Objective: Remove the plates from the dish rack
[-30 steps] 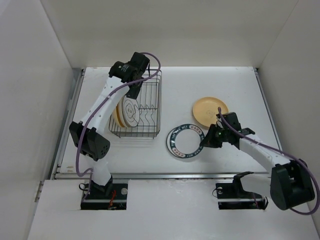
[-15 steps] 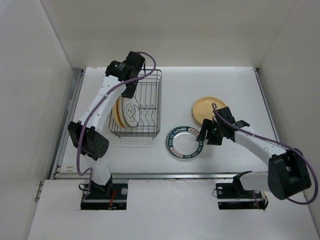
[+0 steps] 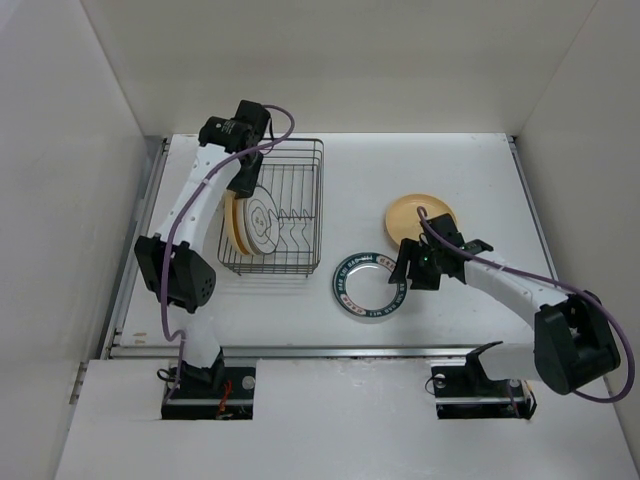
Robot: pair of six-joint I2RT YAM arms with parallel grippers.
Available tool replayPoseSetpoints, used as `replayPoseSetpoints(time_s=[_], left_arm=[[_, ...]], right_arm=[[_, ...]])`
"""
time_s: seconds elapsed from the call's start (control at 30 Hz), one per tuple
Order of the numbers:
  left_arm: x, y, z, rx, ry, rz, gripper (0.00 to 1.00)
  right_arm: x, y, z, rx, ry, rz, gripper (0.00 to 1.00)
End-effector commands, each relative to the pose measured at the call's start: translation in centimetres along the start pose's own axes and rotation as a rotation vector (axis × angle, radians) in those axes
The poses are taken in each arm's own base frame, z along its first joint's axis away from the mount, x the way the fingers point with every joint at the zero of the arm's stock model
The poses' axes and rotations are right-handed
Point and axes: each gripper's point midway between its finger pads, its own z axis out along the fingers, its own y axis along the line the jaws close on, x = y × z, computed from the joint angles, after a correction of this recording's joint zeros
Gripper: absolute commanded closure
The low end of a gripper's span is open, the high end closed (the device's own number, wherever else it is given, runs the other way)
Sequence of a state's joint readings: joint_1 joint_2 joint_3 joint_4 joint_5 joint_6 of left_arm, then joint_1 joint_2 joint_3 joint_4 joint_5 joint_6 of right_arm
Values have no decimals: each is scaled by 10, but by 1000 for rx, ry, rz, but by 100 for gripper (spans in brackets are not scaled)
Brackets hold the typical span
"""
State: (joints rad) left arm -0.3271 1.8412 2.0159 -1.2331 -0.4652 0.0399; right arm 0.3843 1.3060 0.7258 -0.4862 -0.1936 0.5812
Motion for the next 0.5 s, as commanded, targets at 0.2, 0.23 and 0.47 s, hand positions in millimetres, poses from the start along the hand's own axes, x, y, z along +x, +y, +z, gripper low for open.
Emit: replayPoseSetpoints(time_s=[0.2,0.23,0.47], left_arm=[[5,-18,5,127,51,-16,48],[5,-18,5,127,51,-16,48],[12,-20,36,66,126,3,75]], right_arm=[[-14,10,-4,-19,-59,-9,31],[-14,10,-4,-19,-59,-9,31],[-18,11,-8,-23,-80,-12,31]])
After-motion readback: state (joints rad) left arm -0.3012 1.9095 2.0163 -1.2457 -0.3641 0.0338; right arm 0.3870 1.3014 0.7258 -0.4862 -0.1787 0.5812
